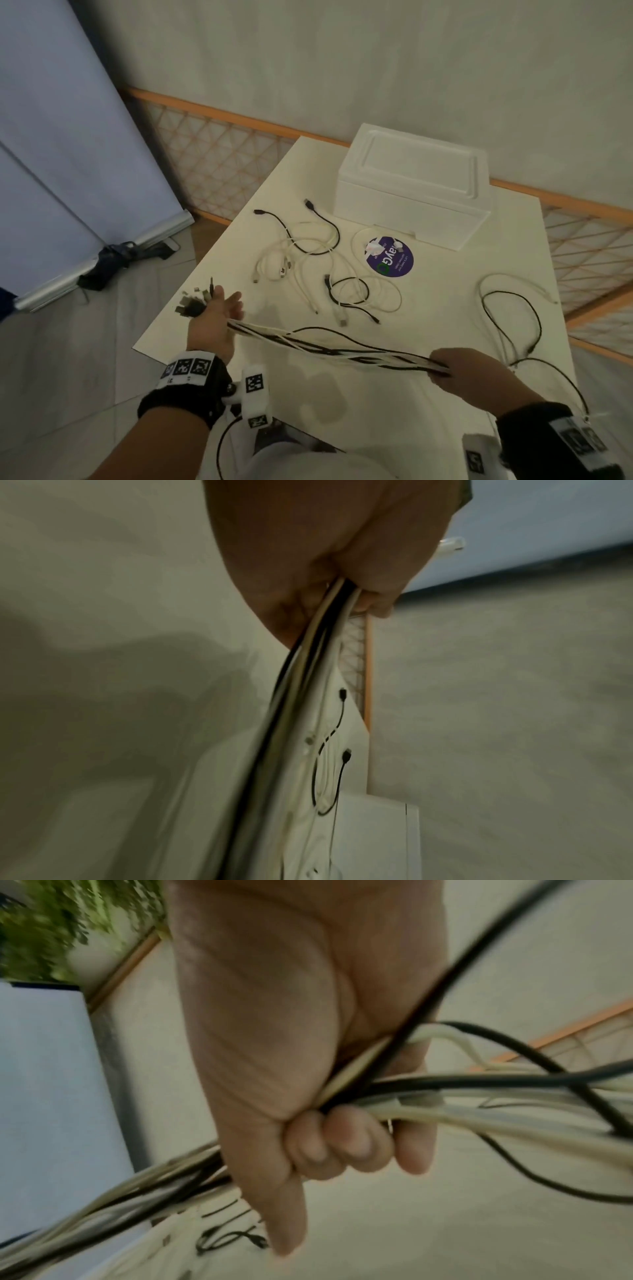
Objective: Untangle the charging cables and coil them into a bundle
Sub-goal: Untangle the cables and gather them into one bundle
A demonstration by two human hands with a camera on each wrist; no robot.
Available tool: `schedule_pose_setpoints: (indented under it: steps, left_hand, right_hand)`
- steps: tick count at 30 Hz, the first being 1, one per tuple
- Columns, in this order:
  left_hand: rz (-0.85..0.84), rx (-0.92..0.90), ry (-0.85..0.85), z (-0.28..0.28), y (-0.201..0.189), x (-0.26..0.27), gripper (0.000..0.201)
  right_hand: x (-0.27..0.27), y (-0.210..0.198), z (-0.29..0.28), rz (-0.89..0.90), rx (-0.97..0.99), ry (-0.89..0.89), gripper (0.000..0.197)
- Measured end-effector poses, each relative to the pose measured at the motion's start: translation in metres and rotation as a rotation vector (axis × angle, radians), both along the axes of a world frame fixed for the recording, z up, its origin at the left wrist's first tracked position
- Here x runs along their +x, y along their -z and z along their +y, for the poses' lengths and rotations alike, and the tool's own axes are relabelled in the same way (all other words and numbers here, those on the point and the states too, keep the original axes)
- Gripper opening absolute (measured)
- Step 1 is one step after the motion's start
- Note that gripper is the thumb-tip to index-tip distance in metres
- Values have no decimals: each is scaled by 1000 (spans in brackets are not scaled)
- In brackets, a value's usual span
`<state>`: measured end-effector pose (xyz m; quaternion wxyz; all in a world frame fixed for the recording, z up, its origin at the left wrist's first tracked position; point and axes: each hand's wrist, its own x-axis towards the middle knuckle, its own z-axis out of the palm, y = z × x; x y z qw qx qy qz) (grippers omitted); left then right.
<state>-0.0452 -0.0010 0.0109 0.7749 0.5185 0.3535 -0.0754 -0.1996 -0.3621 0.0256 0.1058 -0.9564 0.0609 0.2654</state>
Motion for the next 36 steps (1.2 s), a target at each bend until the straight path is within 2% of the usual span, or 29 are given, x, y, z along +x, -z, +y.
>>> schedule_pose_setpoints:
  steps: [2, 4, 5, 6, 8, 10, 11, 15, 19, 22, 27, 30, 33, 36]
  left_hand:
    - [15, -204, -36, -15, 3, -8, 30]
    - [41, -241, -48, -22, 10, -11, 22]
    - [54, -229, -40, -24, 13, -12, 19]
    - [69, -208, -28, -24, 17, -11, 18]
    - [106, -169, -7, -24, 20, -10, 29]
    - [138, -154, 15, -23, 18, -7, 40]
    - [144, -150, 25, -22, 16, -5, 41]
    - [117, -125, 106, -11, 12, 7, 28]
    - [19, -131, 225, -8, 13, 17, 36]
    - [-11, -157, 322, -4, 11, 30, 39]
    - [-80, -145, 406, -4, 7, 51, 21]
    - [-182, -117, 471, -15, -5, 60, 8]
    - [-306, -97, 574, -33, -20, 71, 11]
    - [-377, 19, 733, -52, -30, 80, 19]
  right_hand:
    - [-4, 4, -4, 75, 11, 15, 24]
    - [-1, 2, -5, 118, 82, 85, 55]
    - [5, -1, -2, 68, 139, 135, 66]
    - [13, -4, 5, -23, 190, 168, 67]
    - [35, -12, 24, -217, 245, 176, 47]
    - [62, -13, 51, -290, 266, 126, 25]
    - [76, -12, 67, -294, 273, 85, 20]
    - [125, 15, 128, -355, 309, -119, 27]
    - [148, 48, 159, -184, 88, -325, 37]
    - [159, 54, 161, -150, 34, -282, 31]
    - [166, 17, 155, -340, 102, -16, 23]
    - [171, -26, 149, -425, 62, 17, 22]
    - [175, -71, 143, -351, 89, 62, 25]
    - [179, -102, 145, -346, 229, 57, 24]
